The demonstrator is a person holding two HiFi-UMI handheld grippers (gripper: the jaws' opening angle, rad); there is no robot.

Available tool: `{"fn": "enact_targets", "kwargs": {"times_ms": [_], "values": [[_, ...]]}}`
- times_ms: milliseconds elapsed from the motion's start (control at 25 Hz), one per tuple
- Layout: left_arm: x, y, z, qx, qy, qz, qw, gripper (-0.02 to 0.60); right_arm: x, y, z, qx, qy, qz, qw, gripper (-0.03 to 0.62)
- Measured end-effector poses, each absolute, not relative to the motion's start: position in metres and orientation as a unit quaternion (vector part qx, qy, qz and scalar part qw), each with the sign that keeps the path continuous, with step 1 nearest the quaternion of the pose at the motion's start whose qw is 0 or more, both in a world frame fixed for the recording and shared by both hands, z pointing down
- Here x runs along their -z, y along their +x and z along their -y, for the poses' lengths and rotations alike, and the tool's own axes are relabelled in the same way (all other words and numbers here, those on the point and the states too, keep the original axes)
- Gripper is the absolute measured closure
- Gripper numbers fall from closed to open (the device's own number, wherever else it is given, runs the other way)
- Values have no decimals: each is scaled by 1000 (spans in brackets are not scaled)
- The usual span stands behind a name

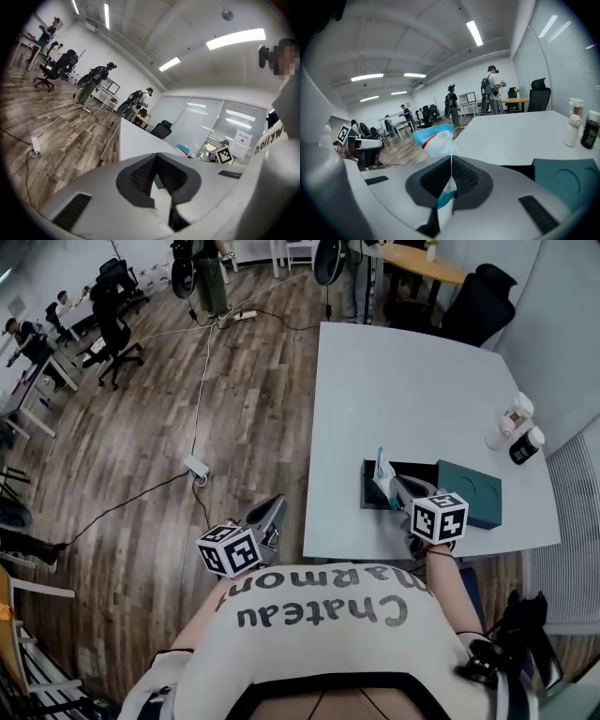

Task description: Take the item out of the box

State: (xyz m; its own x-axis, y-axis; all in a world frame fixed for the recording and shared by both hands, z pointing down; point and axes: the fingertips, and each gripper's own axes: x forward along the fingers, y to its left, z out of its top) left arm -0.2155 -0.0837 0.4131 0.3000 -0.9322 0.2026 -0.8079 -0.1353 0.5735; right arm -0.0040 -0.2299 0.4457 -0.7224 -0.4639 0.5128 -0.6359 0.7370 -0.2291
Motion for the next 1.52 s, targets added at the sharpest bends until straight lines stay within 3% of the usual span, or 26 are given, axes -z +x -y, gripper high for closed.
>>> {"fn": "enact_targets", "kwargs": {"times_ms": [400,1520], "values": [[-408,-246,32,98,769,555,301,592,-431,-28,154,-230,316,907,158,586],[-413,-262,-19,90,794,522,298,592,-432,-15,66,-224,375,885,162,586]]}}
